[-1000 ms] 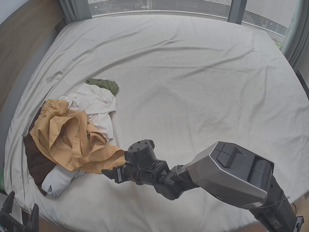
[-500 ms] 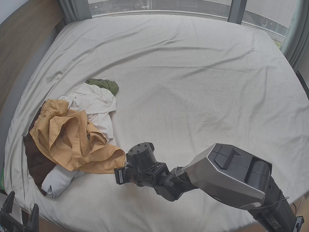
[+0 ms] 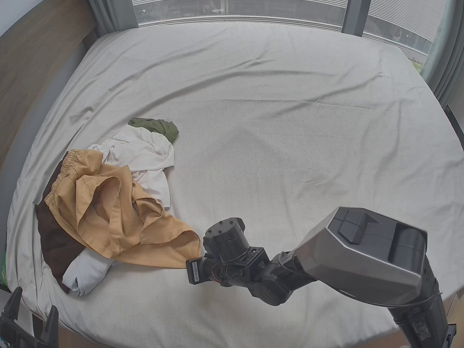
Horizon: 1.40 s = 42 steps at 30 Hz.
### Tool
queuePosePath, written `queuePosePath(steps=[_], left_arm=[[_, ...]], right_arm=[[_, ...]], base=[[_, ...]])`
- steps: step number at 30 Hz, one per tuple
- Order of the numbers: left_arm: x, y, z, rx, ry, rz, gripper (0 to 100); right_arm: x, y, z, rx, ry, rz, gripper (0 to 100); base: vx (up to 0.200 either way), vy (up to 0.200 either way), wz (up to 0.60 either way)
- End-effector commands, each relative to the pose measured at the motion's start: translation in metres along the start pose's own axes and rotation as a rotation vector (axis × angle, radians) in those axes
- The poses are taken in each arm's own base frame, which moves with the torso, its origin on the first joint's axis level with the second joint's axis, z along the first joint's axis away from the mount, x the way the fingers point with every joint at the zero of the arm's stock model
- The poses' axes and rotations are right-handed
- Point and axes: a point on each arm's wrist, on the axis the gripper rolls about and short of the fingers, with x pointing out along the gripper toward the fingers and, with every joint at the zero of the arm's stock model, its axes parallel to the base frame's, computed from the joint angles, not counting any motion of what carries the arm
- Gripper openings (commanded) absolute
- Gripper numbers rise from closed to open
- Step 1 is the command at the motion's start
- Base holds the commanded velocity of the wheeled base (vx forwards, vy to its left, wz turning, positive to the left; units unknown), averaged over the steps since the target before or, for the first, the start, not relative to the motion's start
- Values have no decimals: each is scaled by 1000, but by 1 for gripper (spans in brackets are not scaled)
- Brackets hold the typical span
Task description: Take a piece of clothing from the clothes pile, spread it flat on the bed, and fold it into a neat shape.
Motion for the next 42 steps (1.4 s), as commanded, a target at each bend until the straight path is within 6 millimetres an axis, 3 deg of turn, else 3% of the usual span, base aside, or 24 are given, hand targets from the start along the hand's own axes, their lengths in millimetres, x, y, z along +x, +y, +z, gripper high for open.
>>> queuePosePath(steps=[1, 21, 25, 34, 42], left_arm=[[0, 0, -5, 0, 1, 0, 100], [0, 0, -5, 0, 1, 0, 100], [0, 0, -5, 0, 1, -2, 100], [0, 0, -5, 0, 1, -3, 100], [0, 0, -5, 2, 1, -2, 100]], right_arm=[[-20, -5, 10, 13, -14, -25, 0], [-75, -49, 12, 79, 12, -152, 0], [-87, -63, 7, 105, 29, -189, 0], [-101, -74, -2, 112, 11, -205, 0], [-128, -89, -13, 131, -2, -254, 0]], base=[[0, 0, 0], [0, 0, 0], [0, 0, 0], [0, 0, 0], [0, 0, 0]])
